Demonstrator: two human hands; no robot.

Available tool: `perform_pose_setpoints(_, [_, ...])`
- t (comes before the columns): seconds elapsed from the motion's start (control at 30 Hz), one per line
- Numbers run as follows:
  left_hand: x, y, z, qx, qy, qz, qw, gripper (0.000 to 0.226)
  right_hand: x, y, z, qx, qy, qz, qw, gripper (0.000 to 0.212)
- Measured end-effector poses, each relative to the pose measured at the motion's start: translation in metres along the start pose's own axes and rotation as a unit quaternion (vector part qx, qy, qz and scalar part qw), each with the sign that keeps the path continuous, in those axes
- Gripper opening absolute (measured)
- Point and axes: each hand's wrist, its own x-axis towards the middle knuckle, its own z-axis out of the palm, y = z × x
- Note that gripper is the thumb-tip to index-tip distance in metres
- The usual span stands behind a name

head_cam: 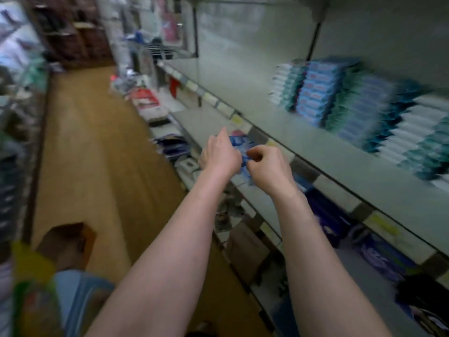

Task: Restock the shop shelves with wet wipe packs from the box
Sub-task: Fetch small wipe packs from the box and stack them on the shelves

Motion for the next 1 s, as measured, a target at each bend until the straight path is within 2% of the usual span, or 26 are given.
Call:
perform_pose_setpoints(0.17, [-0.031,-0.092,-0.048,-0.041,0.062,-0.132,0.988,0.071,-0.03,-0.055,0.057,0.015,-0.075,-0.08,0.994,0.031])
perform_pose_setpoints(0.43, [-0.082,-0.226,-0.123,-0.041,0.152,-0.31,0.938,0.077,-0.097,-0.157,0.157,0.032,-0.232,-0.187,0.954,0.032])
perform_pose_setpoints(0.63, [-0.113,-0.322,-0.187,-0.032,0.183,-0.362,0.914,0.078,-0.149,-0.229,0.232,0.052,-0.328,-0.207,0.92,0.032])
perform_pose_setpoints(1.0, [-0.139,-0.483,-0.268,-0.034,0.196,-0.415,0.888,0.069,-0.212,-0.336,0.37,0.04,-0.414,-0.214,0.884,0.034])
